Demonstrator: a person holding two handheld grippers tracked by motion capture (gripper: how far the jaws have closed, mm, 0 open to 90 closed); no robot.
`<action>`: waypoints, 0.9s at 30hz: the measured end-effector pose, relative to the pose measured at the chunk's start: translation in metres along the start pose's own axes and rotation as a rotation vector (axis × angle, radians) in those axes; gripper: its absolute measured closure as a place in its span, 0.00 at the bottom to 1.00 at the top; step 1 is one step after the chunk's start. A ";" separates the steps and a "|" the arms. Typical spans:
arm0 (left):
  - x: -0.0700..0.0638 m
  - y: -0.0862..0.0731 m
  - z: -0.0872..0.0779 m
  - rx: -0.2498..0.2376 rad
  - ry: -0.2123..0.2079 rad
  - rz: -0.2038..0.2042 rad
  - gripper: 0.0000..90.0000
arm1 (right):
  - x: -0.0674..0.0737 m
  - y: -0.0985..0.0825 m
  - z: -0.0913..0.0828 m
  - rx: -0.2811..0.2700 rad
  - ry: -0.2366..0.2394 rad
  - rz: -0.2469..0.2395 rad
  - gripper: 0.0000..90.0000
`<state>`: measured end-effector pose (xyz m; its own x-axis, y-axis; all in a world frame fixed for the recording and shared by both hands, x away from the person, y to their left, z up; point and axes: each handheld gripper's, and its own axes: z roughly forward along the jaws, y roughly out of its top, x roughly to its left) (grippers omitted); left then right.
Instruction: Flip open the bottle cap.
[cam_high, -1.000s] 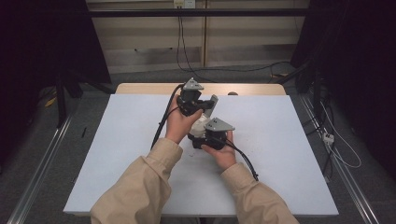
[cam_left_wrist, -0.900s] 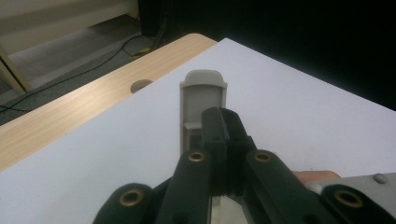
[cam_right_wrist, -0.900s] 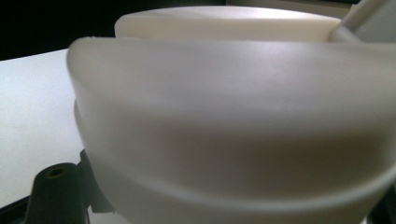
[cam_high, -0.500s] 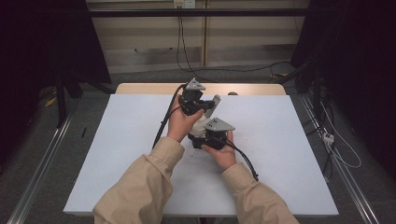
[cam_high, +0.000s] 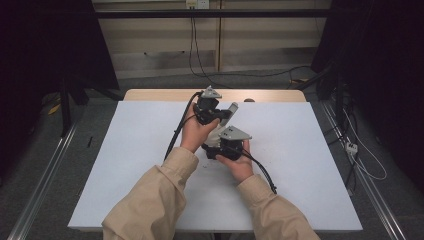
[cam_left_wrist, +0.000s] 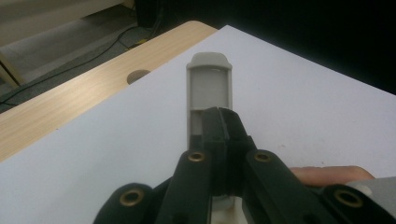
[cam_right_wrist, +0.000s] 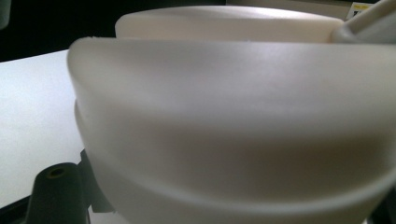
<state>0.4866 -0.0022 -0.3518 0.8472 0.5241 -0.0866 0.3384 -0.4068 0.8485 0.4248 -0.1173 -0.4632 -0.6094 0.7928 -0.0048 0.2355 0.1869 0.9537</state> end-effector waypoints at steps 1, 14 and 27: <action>0.000 0.000 0.001 0.006 -0.001 0.000 1.00 | 0.000 0.000 0.000 0.001 0.000 -0.001 0.21; 0.001 -0.005 0.008 0.041 -0.007 0.012 1.00 | 0.000 0.000 0.000 0.002 0.001 -0.001 0.21; 0.000 -0.010 -0.025 -0.018 -0.070 -0.047 0.77 | -0.003 0.005 -0.008 0.058 -0.005 0.025 0.06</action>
<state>0.4731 0.0201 -0.3469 0.8574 0.4883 -0.1626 0.3718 -0.3692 0.8517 0.4221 -0.1234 -0.4560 -0.5988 0.8007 0.0169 0.2939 0.2000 0.9347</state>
